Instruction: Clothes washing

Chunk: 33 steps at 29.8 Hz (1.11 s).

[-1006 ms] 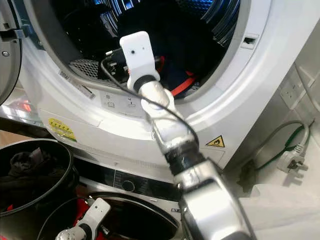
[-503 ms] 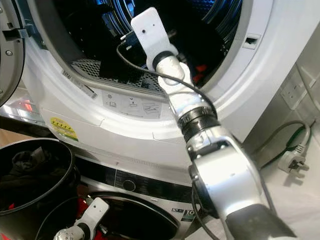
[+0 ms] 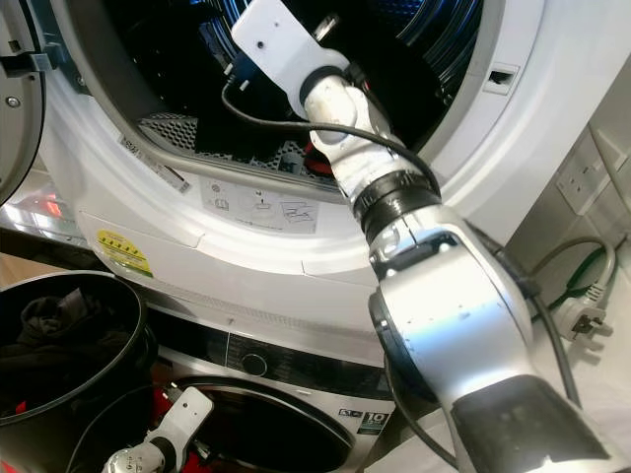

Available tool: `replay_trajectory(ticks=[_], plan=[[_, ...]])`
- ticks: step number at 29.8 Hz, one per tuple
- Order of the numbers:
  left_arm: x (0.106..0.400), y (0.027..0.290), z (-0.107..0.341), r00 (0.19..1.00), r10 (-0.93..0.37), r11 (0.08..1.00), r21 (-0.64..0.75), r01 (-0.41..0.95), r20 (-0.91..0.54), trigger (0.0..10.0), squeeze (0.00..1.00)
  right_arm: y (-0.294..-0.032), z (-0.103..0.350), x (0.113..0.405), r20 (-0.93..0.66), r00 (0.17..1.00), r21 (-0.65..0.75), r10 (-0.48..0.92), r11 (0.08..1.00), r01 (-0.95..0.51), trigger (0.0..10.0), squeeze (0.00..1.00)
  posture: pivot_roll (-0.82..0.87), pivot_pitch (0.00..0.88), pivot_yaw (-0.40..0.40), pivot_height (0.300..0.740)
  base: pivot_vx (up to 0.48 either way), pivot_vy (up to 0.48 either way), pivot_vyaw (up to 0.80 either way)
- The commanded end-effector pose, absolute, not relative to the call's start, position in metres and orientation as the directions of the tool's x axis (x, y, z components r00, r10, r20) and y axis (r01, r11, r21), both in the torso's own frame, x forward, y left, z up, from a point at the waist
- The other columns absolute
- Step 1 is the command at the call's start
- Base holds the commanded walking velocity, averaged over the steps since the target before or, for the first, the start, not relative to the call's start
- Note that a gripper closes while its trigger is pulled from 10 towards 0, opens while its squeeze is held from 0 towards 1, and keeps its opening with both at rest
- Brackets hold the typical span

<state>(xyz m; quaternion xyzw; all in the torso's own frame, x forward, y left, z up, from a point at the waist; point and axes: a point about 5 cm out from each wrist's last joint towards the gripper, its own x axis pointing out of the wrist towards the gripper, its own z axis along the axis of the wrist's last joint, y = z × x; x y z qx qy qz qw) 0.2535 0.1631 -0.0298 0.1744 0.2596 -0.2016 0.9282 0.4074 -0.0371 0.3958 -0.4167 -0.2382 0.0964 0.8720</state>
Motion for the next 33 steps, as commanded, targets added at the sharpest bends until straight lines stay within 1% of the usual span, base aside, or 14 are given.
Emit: replay_trajectory(ticks=[1,5,10,16,17,18,19,20,22,25,26,29,30,33], plan=[[0.252,0.163,-0.031,0.781,-0.287,0.853,0.224,0.472,-0.554,10.0,0.0,-0.041,0.404,0.407,0.347,0.868,-0.793,0.355,0.605,0.07,10.0,0.0,0.15,0.0,-0.096,0.74,0.0,0.0,0.0],[0.252,0.165,-0.031,0.783,-0.281,0.855,0.225,0.466,-0.555,10.0,0.0,-0.041,0.405,0.407,0.337,0.874,-0.838,0.35,0.535,0.109,10.0,0.0,0.17,0.0,-0.103,0.74,0.0,0.0,0.0],[0.252,0.167,-0.03,0.788,-0.273,0.859,0.229,0.458,-0.552,10.0,0.0,-0.043,0.403,0.408,0.325,0.88,-0.847,0.347,0.521,0.107,10.0,0.0,0.17,0.0,-0.108,0.74,0.0,0.0,0.0],[0.25,0.166,-0.032,0.787,-0.271,0.864,0.22,0.453,-0.554,10.0,0.0,-0.048,0.412,0.406,0.361,0.865,-0.648,0.349,0.761,-0.036,10.0,0.0,0.16,0.0,-0.099,0.74,0.0,0.0,0.0],[0.25,0.165,-0.032,0.785,-0.274,0.863,0.217,0.455,-0.555,10.0,0.0,-0.048,0.417,0.404,0.381,0.841,-0.526,0.384,0.838,-0.145,10.0,0.0,0.15,0.0,-0.096,0.74,0.0,0.0,0.0],[0.25,0.165,-0.032,0.785,-0.274,0.863,0.217,0.455,-0.555,10.0,0.0,-0.048,0.417,0.404,0.381,0.841,-0.526,0.384,0.838,-0.145,10.0,0.0,0.15,0.0,-0.096,0.74,0.0,0.0,0.0],[0.25,0.164,-0.032,0.785,-0.276,0.863,0.216,0.456,-0.555,10.0,0.0,-0.046,0.419,0.402,0.393,0.818,-0.463,0.421,0.859,-0.219,10.0,0.0,0.15,0.0,-0.097,0.74,0.0,0.0,0.0],[0.25,0.163,-0.032,0.785,-0.276,0.865,0.213,0.455,-0.554,10.0,0.0,-0.043,0.423,0.398,0.43,0.748,-0.374,0.505,0.854,-0.361,10.0,0.0,0.14,0.0,-0.095,0.74,0.0,0.0,0.0],[0.25,0.163,-0.032,0.785,-0.278,0.867,0.208,0.453,-0.554,10.0,0.0,-0.042,0.425,0.393,0.475,0.671,-0.315,0.569,0.823,-0.473,10.0,0.0,0.14,0.0,-0.091,0.74,0.0,0.0,0.0],[0.25,0.162,-0.033,0.784,-0.28,0.865,0.208,0.456,-0.554,10.0,0.0,-0.043,0.424,0.392,0.503,0.624,-0.247,0.597,0.792,-0.559,10.0,0.0,0.13,0.0,-0.085,0.74,0.0,0.0,0.0],[0.25,0.161,-0.033,0.782,-0.284,0.864,0.205,0.459,-0.555,10.0,0.0,-0.041,0.419,0.387,0.535,0.51,-0.244,0.674,0.701,-0.67,10.0,0.0,0.12,0.0,-0.082,0.74,0.0,0.0,0.0],[0.249,0.16,-0.033,0.781,-0.285,0.864,0.204,0.46,-0.556,10.0,0.0,-0.041,0.413,0.38,0.572,0.366,-0.262,0.734,0.586,-0.767,10.0,0.0,0.12,0.0,-0.082,0.74,0.0,0.0,0.0],[0.249,0.161,-0.033,0.781,-0.284,0.865,0.202,0.459,-0.556,10.0,0.0,-0.043,0.411,0.375,0.6,0.279,-0.26,0.75,0.513,-0.818,10.0,0.0,0.12,0.0,-0.079,0.74,0.0,0.0,0.0],[0.249,0.161,-0.034,0.78,-0.285,0.865,0.202,0.459,-0.557,10.0,0.0,-0.045,0.41,0.372,0.617,0.231,-0.256,0.752,0.47,-0.845,10.0,0.0,0.12,0.0,-0.079,0.74,0.0,0.0,0.0]])
